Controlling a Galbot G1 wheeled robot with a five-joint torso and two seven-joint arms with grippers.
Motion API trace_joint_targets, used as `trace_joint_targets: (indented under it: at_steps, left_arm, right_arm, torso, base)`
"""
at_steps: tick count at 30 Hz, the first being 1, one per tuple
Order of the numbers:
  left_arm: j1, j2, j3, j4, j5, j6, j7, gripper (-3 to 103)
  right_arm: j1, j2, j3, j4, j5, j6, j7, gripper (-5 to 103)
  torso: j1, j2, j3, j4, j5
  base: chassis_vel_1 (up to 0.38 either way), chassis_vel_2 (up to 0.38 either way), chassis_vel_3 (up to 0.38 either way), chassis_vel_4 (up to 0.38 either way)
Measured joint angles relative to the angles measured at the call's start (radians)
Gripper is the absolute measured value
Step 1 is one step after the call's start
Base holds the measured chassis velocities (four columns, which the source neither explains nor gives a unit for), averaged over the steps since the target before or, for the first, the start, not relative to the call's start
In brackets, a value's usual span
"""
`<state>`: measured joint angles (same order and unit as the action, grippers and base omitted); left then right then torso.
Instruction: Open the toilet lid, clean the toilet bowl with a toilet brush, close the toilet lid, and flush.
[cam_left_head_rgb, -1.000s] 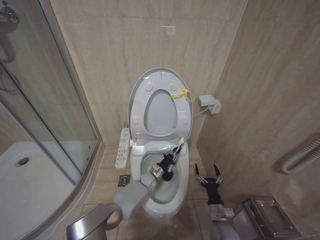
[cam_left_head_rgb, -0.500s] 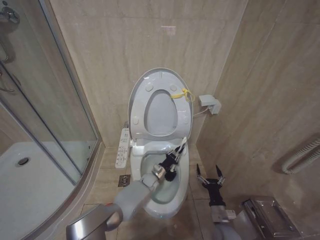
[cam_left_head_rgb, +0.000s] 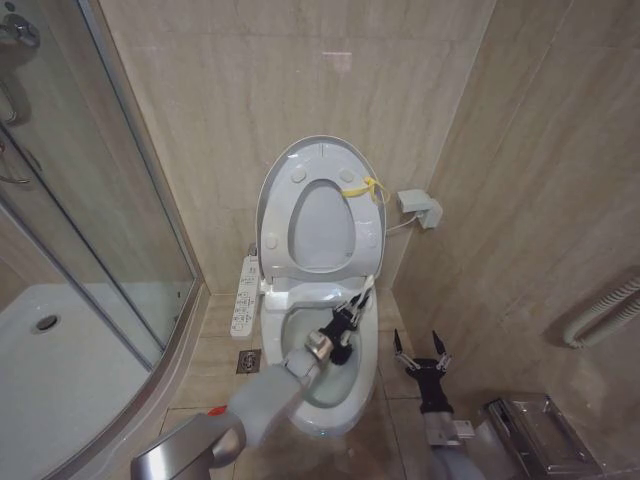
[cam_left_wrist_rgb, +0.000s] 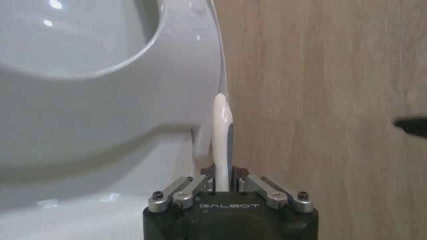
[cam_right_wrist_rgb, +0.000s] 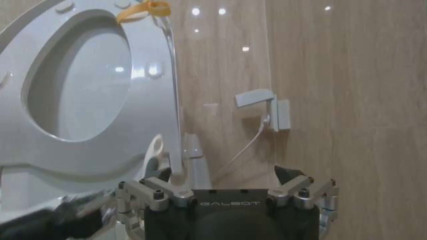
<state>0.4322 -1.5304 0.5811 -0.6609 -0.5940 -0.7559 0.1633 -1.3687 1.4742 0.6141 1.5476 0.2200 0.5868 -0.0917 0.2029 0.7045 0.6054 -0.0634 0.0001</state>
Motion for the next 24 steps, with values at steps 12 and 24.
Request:
trace_joint_targets:
  at_steps: [12,24]
  left_arm:
    - [-0.010,0.001,0.002,-0.027,-0.015,0.010,-0.003,16]
    - [0.006,-0.009,0.006,-0.049,0.013,0.033,-0.034,16]
  right_arm:
    - [0.021,-0.024,-0.008,-0.017,0.005,-0.010,0.000,100]
    - [-0.002,-0.033,-0.008,-0.012,0.003,-0.010,0.000,100]
  torso:
    - [0.000,0.000,0.000,-0.0009,-0.0001]
    - [0.000,0.000,0.000,-0.0009,-0.0001]
  base:
    - [0.000,0.000,0.000,0.000]
    - [0.000,0.000,0.000,0.000]
